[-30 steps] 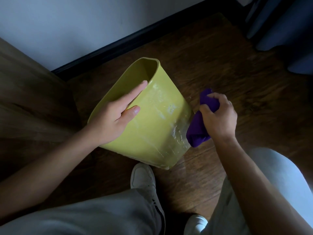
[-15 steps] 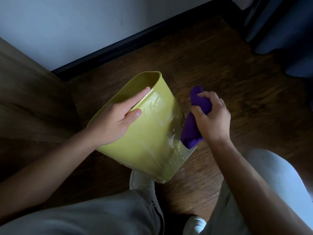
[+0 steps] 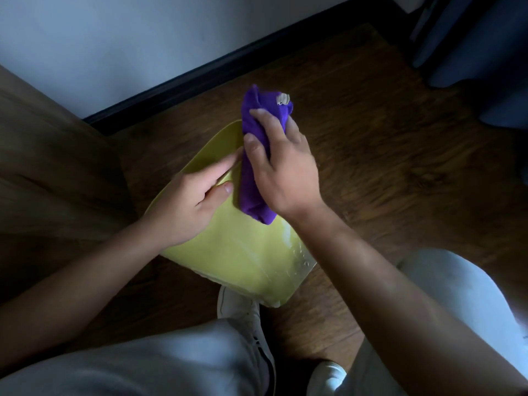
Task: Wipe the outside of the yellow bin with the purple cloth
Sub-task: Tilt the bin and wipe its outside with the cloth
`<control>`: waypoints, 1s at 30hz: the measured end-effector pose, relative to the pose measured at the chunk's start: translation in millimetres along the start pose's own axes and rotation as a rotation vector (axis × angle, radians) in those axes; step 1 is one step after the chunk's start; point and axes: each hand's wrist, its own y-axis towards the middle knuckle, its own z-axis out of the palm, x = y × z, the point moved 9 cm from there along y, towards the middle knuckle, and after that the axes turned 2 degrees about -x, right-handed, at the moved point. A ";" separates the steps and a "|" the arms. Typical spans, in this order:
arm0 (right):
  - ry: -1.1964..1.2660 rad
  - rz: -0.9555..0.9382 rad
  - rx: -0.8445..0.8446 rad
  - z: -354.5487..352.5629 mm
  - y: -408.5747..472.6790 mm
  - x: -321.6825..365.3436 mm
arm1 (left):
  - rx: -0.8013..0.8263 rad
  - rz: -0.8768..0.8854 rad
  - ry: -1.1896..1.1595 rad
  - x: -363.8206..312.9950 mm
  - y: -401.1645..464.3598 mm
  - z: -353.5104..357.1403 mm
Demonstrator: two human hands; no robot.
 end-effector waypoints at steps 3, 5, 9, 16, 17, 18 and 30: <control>0.021 0.023 -0.057 5.9 -9.3 -11.7 | -0.016 -0.016 -0.001 0.4 -0.9 -3.7; -0.004 0.053 -0.072 11.5 -13.5 -25.2 | -0.018 -0.048 -0.012 4.5 0.5 -5.5; -0.138 0.167 -0.068 19.3 -30.2 -70.8 | -0.065 -0.094 -0.019 17.5 -3.2 -7.7; -0.118 0.463 -0.108 7.4 -63.3 -160.2 | -0.070 0.005 0.018 3.9 1.8 -8.2; -0.097 0.490 -0.108 7.2 -65.0 -166.4 | -0.070 0.011 0.018 1.3 3.0 -8.3; -0.081 0.520 -0.102 6.9 -66.6 -171.9 | -0.067 0.015 0.017 -1.0 3.7 -8.1; -0.309 0.706 0.013 -9.5 -79.5 -225.4 | -0.085 0.009 0.001 -2.5 2.2 -9.8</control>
